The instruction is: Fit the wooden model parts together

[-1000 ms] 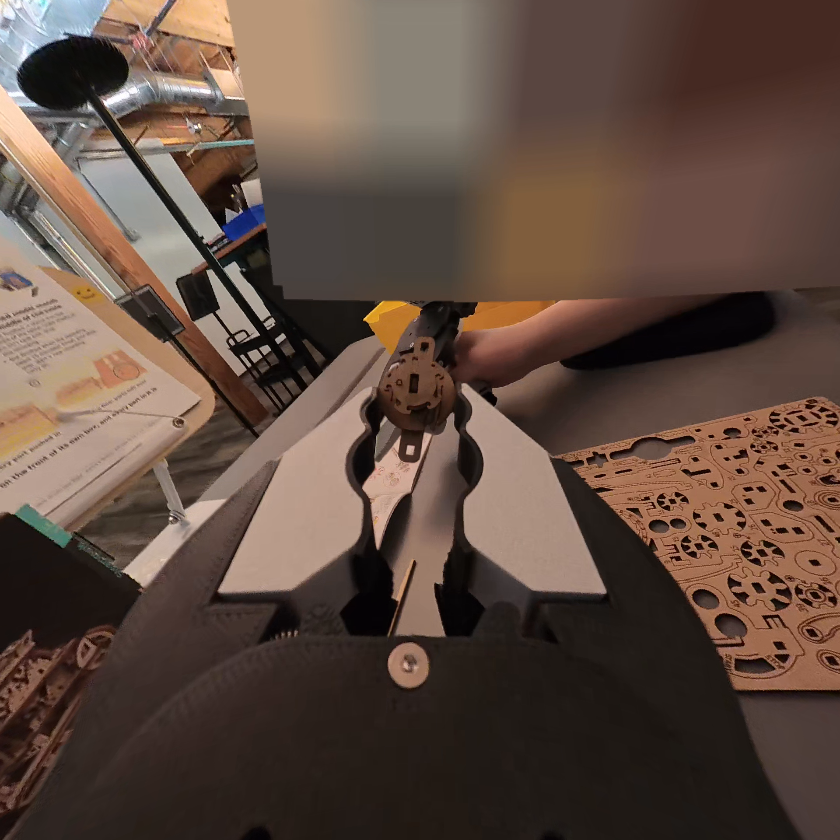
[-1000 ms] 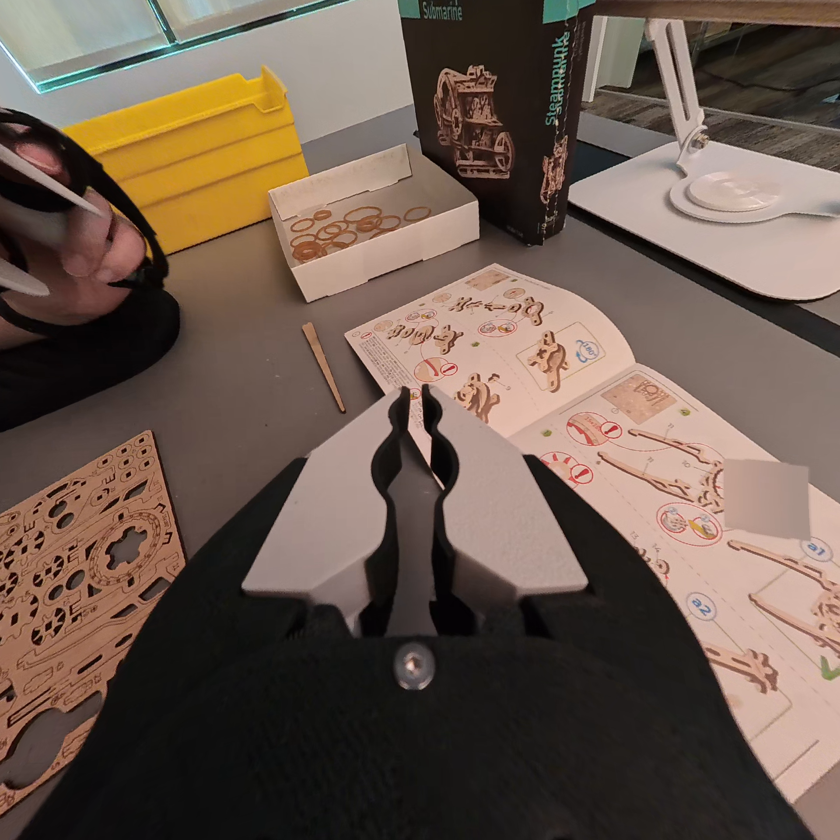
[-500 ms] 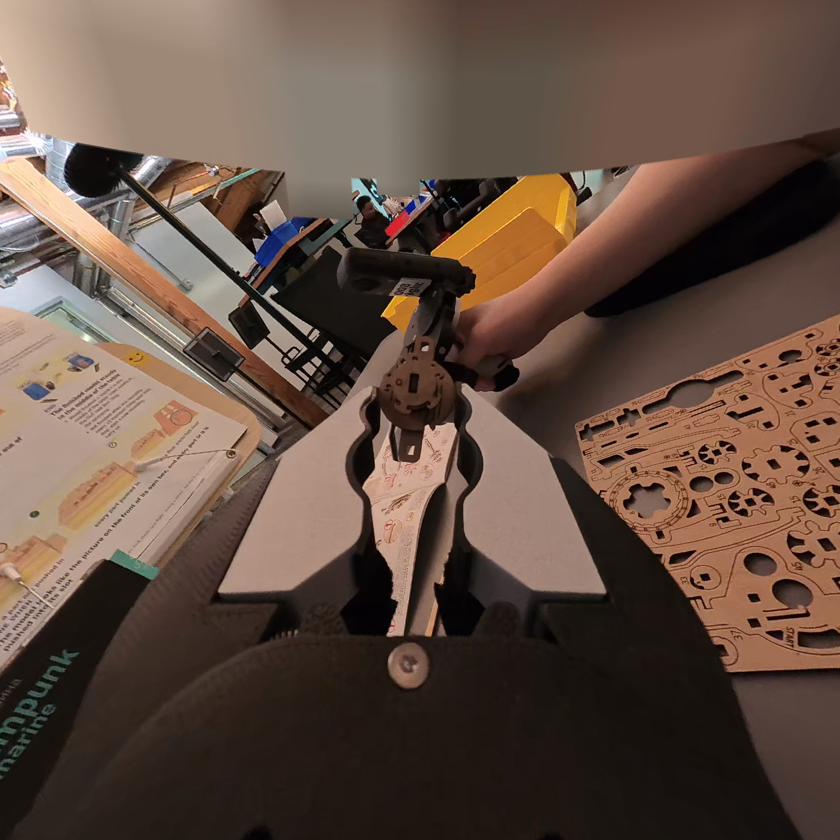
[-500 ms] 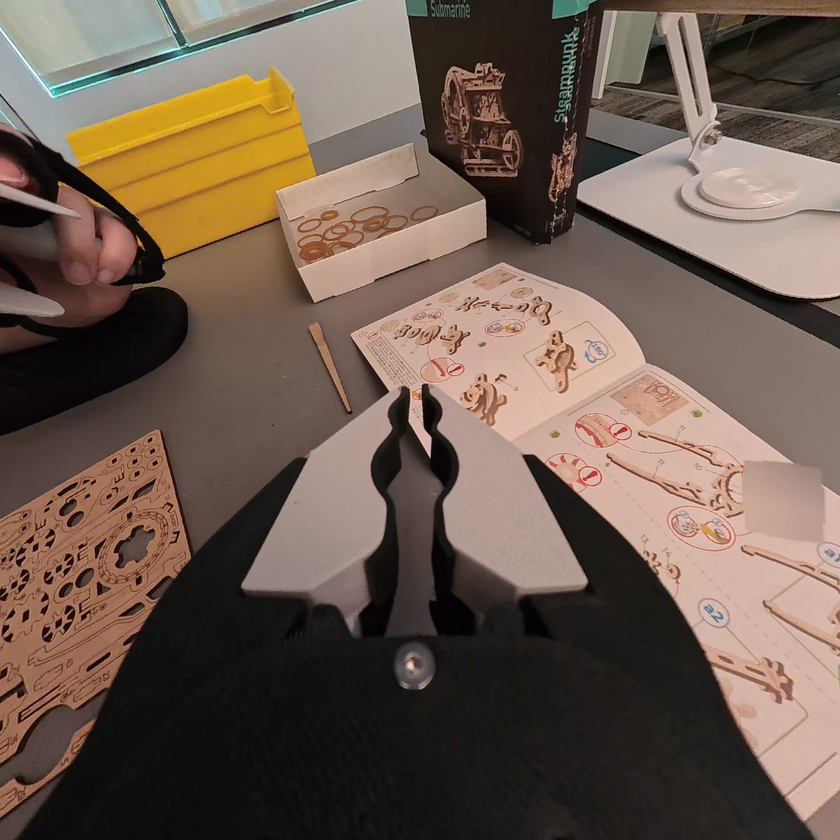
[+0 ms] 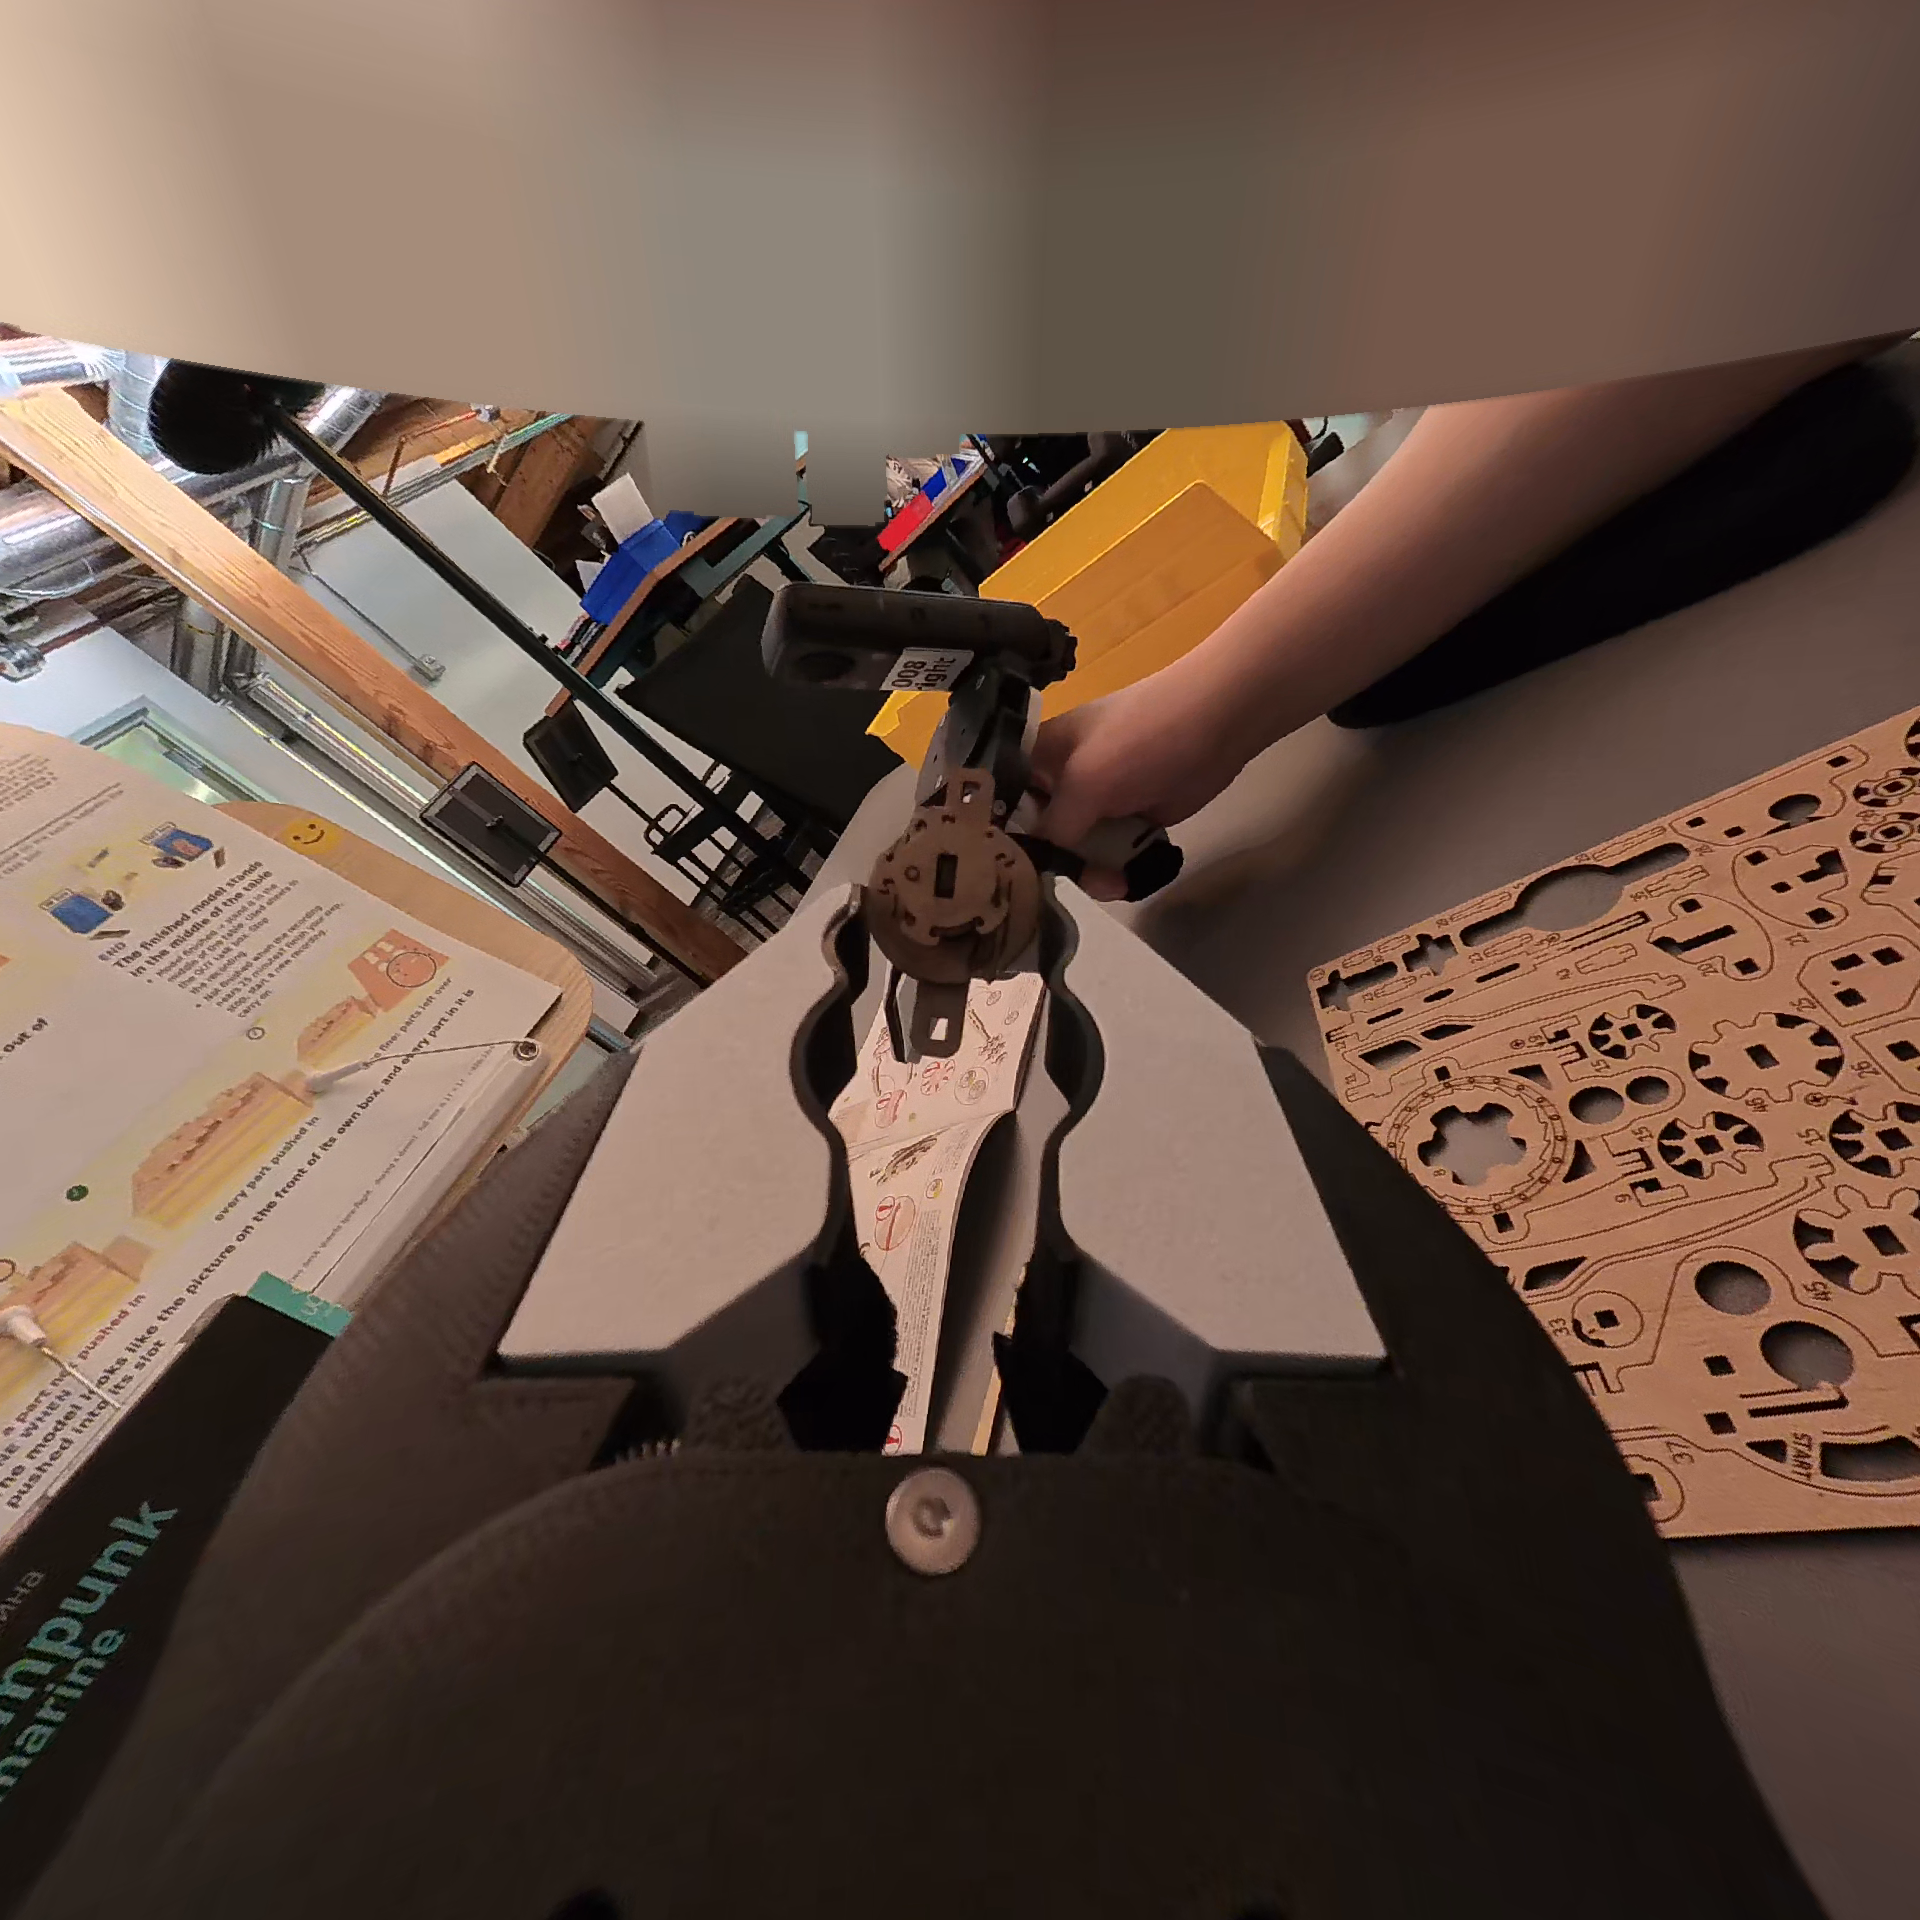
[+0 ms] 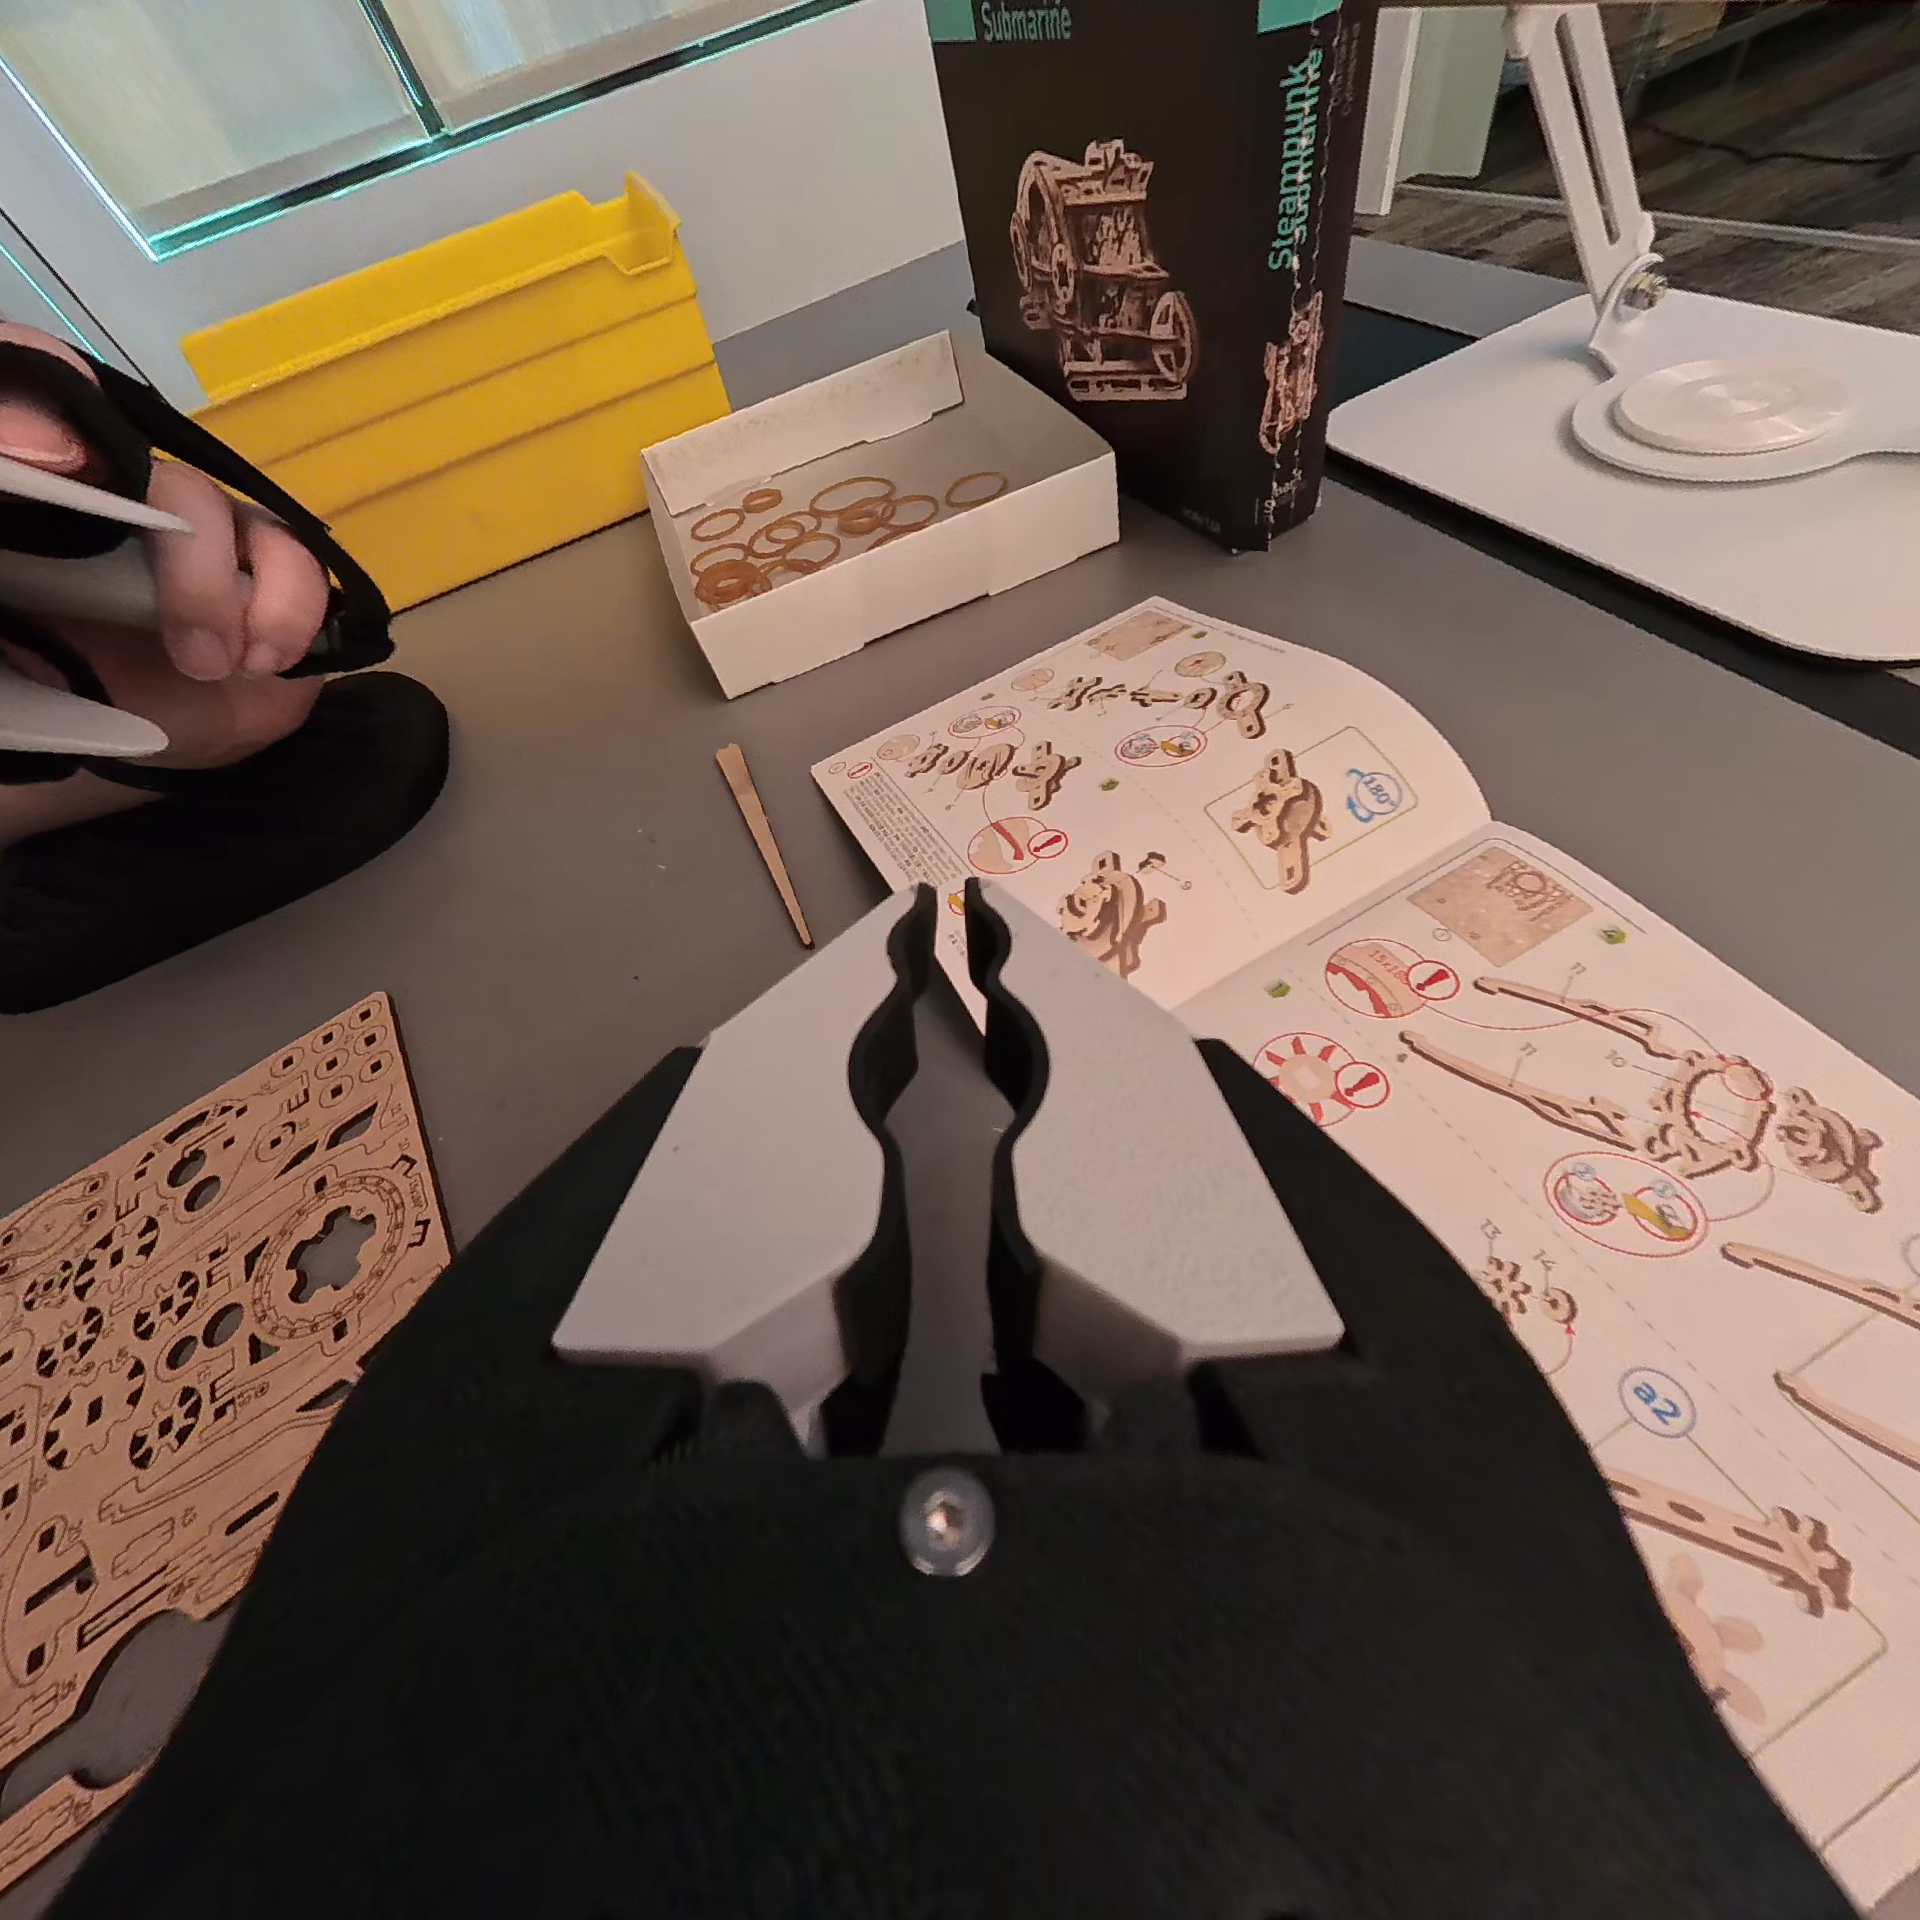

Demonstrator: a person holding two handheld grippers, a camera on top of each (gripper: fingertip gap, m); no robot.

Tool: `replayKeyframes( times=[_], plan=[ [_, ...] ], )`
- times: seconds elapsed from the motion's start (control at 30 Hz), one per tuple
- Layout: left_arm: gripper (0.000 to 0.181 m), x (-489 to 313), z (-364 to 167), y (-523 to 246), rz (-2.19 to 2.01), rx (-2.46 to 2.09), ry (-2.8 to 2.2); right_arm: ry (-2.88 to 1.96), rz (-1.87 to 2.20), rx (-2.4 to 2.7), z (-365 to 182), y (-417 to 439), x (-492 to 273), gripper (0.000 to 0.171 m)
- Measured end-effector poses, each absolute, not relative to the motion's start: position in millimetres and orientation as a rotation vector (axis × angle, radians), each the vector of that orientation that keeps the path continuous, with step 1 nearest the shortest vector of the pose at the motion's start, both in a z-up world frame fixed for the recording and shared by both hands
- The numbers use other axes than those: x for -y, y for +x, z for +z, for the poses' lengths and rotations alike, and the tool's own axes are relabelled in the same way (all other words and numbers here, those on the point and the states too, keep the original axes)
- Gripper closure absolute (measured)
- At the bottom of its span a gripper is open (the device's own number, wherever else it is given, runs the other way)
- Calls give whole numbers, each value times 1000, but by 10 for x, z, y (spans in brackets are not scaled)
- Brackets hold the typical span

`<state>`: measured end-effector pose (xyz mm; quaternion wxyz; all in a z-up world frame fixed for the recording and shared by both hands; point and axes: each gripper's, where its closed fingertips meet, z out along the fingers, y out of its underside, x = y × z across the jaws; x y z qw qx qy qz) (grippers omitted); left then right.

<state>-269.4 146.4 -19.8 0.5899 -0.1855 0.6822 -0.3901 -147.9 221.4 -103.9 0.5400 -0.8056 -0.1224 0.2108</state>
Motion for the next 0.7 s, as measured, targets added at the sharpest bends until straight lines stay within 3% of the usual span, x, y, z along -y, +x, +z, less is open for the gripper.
replayKeyframes(
  times=[0.7],
  plan=[
    [151,-1537,-409,-2594,-889,-1675,-516,-1914,520,274,-1037,-1471,-2215,166]
  ],
)
